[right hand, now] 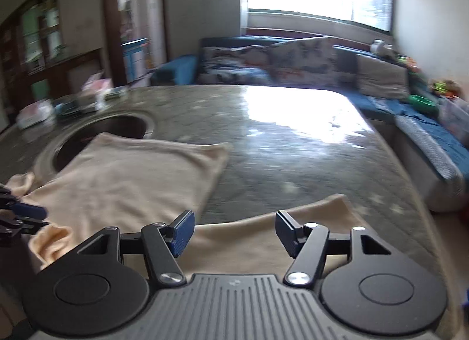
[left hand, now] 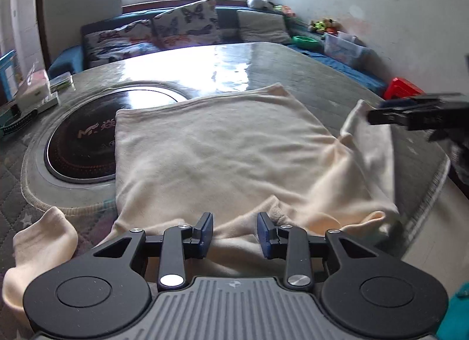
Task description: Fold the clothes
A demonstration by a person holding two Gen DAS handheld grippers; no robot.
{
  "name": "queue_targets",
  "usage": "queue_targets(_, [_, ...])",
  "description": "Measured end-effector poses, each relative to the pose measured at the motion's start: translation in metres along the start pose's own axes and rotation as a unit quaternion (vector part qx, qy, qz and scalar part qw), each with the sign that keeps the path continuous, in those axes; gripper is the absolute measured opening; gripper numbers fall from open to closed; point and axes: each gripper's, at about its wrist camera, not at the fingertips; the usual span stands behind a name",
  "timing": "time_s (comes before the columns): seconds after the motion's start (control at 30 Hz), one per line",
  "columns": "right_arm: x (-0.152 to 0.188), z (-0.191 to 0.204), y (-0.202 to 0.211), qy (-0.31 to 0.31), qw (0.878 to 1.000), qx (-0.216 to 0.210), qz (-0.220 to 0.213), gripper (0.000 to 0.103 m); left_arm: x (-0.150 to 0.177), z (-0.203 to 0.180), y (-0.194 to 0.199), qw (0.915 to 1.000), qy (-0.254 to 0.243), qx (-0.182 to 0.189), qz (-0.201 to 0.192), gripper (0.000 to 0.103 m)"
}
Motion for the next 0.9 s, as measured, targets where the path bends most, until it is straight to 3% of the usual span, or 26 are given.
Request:
queue_targets(0.23, [0.006, 0.068, 0.008, 0.101, 0.992, -0.078, -0.004, 0.062, 0.031, -0.013, 0.031, 0.9989, -0.032, 0.026, 0.022, 0.036])
queue_targets(0.43, [0.024, 0.108, 0.019, 0.174, 0.975, -0.138, -0.007, 0.062, 0.011, -0.004, 0.05, 0.9991, -0.007, 0.002, -0.042, 0.037])
queue_targets(0.6, [0.031, 0.127, 0.028, 0.191, 0.957, -0.219, 0.012, 0.062, -0.018, 0.001, 0.03, 0.9973, -0.009, -0.022, -0.069, 0.037])
queue_targets(0.73, [0.037, 0.134, 0.034, 0.201, 0.941, -0.272, 0.033, 0.062, -0.023, 0.007, 0.006, 0.9986, 0.002, -0.01, -0.052, 0.037])
queue_targets(0.9, [0.046, 0.137, 0.043, 0.222, 0.926, -0.3, 0.048, 0.063, -0.004, 0.003, -0.01, 0.9998, -0.016, 0.013, -0.007, 0.037])
Point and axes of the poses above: each gripper's, at about its wrist camera, not at the fingertips, and y roughly against the way its jaws point, z to its left, x to its underside, and after that the axes turned 14 degrees about x, right-handed
